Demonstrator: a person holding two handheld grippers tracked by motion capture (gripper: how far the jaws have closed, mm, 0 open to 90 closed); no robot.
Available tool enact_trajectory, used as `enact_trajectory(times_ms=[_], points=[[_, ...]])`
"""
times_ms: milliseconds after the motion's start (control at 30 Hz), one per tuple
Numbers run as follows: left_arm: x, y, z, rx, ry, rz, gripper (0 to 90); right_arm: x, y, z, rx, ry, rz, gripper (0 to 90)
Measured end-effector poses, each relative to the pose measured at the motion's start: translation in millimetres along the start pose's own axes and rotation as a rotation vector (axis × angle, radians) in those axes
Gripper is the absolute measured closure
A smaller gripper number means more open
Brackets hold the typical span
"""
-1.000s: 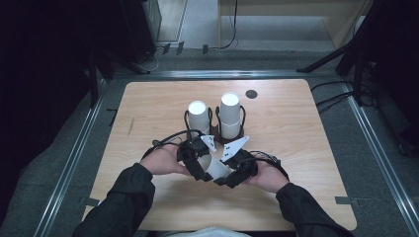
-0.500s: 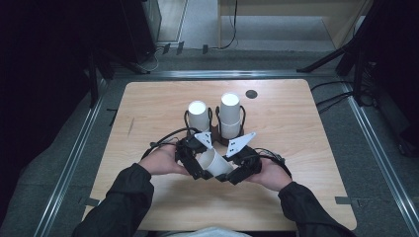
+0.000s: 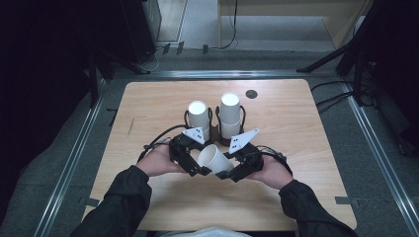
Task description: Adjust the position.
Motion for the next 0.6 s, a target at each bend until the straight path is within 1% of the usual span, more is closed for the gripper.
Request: enact_trajectory(times_ms=[67, 133, 300, 367, 433, 467, 500, 600], points=[[1.4, -0.4, 1.0, 0.005, -0.009, -0.005, 9.7, -0.4, 0.7, -0.7, -0.006, 0.000, -0.009, 32.0], [3.2, -1.4, 1.7, 0.012, -0.028, -0.007, 9.8, -0.8, 0.7, -1.0, -0.001, 0.003, -0.013, 32.0], [4.4, -3.0, 3.1, 0.037, -0.060, 0.000, 9.8, -2.1, 2.0, -2.8, 0.001, 0.003, -0.028, 32.1], [4.0, -4.2, 4.5, 0.046, -0.064, 0.005, 9.8, -2.8, 1.4, -4.4, 0.007, 0.001, -0.028, 32.0], [4.1, -4.5, 5.6, 0.049, -0.071, -0.003, 9.7, -3.0, 1.1, -5.9, 0.003, -0.005, -0.032, 32.1], [3.6, -4.7, 5.6, 0.059, -0.075, -0.004, 7.3, -3.0, 0.5, -6.5, 0.000, -0.008, -0.034, 32.0], [3.0, -4.8, 5.7, 0.066, -0.076, -0.008, 3.0, -3.1, 0.8, -6.5, -0.004, -0.007, -0.039, 32.0], [1.1, -8.0, 6.4, 0.063, -0.073, 0.010, 1.9, -3.3, 0.9, -7.6, 0.003, -0.015, -0.048, 32.0]])
Point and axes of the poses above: each handheld gripper's, and its own axes: x roughly backward along the jaws, z roughly out of its underside, y roughly to its left, the point moved 9 cm from there along -x, roughly forward along the jaws, and after that the axes turned 4 degrees about z, right-handed, at the moved point
